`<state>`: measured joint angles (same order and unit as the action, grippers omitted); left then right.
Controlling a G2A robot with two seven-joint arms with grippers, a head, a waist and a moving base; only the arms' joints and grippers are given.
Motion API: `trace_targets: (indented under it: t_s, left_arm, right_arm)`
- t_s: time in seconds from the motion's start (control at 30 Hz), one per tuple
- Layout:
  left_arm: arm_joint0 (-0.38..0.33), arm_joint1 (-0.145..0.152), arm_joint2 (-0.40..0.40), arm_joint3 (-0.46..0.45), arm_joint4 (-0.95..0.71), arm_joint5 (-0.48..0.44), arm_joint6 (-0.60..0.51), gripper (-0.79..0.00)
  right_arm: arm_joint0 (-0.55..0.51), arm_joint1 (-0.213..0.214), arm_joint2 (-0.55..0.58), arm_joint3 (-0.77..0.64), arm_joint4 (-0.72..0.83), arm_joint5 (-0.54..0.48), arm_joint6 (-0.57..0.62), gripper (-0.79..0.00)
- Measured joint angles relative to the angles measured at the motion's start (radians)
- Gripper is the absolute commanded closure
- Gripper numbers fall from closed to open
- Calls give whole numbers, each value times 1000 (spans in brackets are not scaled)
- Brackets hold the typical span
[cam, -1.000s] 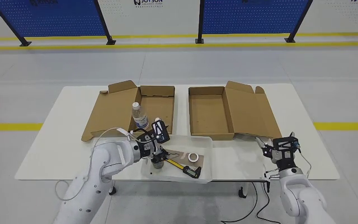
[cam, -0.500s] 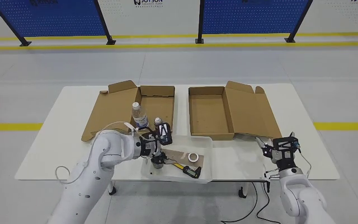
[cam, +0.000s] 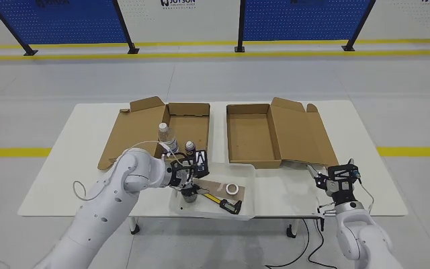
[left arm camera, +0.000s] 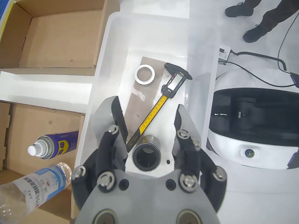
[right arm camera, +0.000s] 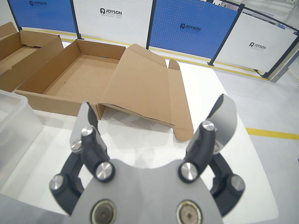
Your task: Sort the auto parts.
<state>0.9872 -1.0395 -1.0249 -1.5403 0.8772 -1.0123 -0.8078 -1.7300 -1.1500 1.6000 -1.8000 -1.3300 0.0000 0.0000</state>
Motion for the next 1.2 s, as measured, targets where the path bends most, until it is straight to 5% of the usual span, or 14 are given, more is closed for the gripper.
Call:
trace_targets:
  t_s: [0.57, 1.2]
  left_arm:
    - [-105, 83, 157, 78, -22, 0, 0, -332]
    - [-210, 64, 262, 164, 93, 0, 28, -262]
  right_arm:
    - [0, 0, 0, 0, 0, 0, 0, -785]
    - [0, 0, 0, 0, 0, 0, 0, -785]
